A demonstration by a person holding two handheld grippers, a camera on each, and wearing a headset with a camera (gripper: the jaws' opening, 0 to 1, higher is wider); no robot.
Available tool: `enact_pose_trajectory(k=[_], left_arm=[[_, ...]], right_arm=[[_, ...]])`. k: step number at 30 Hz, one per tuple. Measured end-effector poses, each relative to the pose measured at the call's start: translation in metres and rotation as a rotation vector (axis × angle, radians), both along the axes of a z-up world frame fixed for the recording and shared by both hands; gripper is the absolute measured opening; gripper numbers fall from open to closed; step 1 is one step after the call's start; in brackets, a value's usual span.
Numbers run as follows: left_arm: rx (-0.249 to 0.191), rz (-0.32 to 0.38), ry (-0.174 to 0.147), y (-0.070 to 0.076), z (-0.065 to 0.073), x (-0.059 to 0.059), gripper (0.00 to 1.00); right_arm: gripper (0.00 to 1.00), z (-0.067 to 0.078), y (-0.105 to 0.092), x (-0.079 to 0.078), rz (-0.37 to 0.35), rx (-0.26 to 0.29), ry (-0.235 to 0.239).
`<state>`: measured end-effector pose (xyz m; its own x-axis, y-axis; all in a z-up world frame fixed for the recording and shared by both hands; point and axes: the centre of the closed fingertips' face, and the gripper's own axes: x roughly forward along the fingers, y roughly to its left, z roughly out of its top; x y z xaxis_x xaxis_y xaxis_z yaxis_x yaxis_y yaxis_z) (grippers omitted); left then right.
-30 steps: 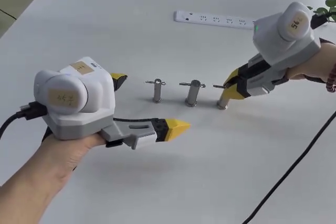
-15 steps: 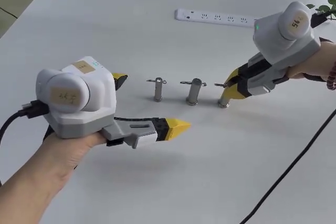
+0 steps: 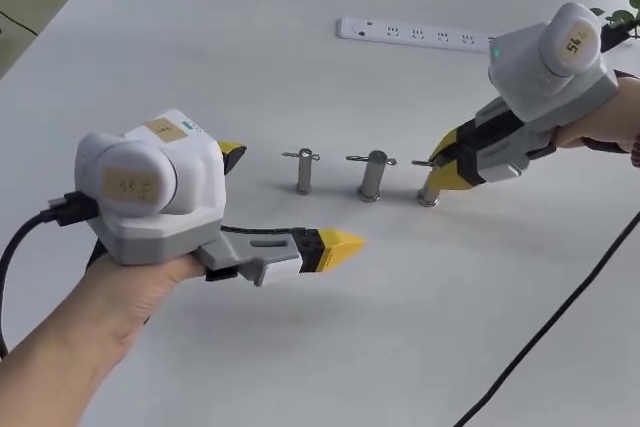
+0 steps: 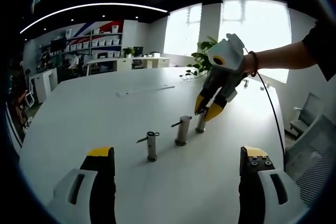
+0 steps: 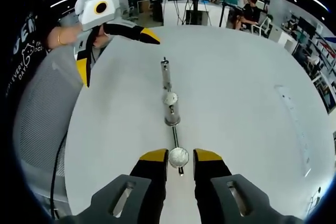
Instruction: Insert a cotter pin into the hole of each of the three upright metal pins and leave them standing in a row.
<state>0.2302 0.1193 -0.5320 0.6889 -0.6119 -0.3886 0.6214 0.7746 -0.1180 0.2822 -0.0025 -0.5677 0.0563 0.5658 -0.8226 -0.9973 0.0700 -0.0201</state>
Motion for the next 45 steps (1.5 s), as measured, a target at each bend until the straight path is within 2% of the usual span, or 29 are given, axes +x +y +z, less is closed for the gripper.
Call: enact_pose_trajectory(k=[4,7,8,10,12,13,16,18,21,22,25,27,29,32,34,37,45], left_arm=[[0.0,0.014,0.009,0.002,-0.002,0.001,0.99],[-0.014,0.05,0.023,0.009,-0.002,0.004,0.99],[-0.021,0.062,0.026,0.011,-0.002,0.005,0.99],[-0.025,0.081,0.016,0.013,0.0,0.007,0.99],[-0.02,0.085,0.009,0.014,0.001,0.008,0.99],[-0.02,0.086,0.008,0.013,0.001,0.008,0.99],[-0.03,0.094,0.001,0.012,0.004,0.009,0.99],[-0.055,0.102,-0.014,0.009,0.009,0.011,0.99],[-0.058,0.12,-0.018,0.01,0.012,0.012,0.99],[-0.056,0.121,-0.017,0.01,0.012,0.012,0.99],[-0.036,0.146,-0.017,0.014,0.015,0.014,0.99],[-0.03,0.155,-0.015,0.016,0.016,0.014,0.99],[-0.022,0.168,-0.006,0.018,0.017,0.013,0.99],[-0.01,0.195,0.01,0.023,0.018,0.011,0.99],[-0.024,0.207,0.012,0.024,0.021,0.009,0.99],[-0.016,0.215,0.006,0.026,0.022,0.007,0.99],[-0.011,0.226,0.008,0.025,0.028,-0.002,0.99]], right_arm=[[0.22,0.003,-0.002,0.001,-0.049,0.018,0.005],[0.26,0.014,-0.002,0.004,-0.183,0.094,0.019],[0.27,0.015,-0.002,0.005,-0.202,0.104,0.022],[0.3,0.024,-0.005,0.01,-0.3,0.148,0.016],[0.33,0.03,-0.005,0.009,-0.334,0.185,0.013],[0.36,0.034,-0.005,0.005,-0.391,0.213,0.032],[0.42,0.04,-0.003,-0.003,-0.437,0.255,0.022],[0.44,0.042,-0.003,-0.005,-0.514,0.29,0.02],[0.49,0.044,-0.003,-0.006,-0.616,0.34,0.023],[0.52,0.047,-0.001,-0.007,-0.635,0.367,0.012],[0.6,0.046,0.004,-0.015,-0.668,0.385,0.019],[0.61,0.049,0.007,-0.021,-0.699,0.408,0.018],[0.64,0.053,0.007,-0.023,-0.724,0.436,-0.014],[0.7,0.056,0.004,-0.028,-0.778,0.452,-0.032],[0.74,0.053,0.001,-0.034,-0.801,0.437,-0.032],[0.76,0.051,-0.005,-0.04,-0.842,0.438,-0.053],[0.85,0.049,-0.009,-0.057,-0.905,0.479,-0.039]])
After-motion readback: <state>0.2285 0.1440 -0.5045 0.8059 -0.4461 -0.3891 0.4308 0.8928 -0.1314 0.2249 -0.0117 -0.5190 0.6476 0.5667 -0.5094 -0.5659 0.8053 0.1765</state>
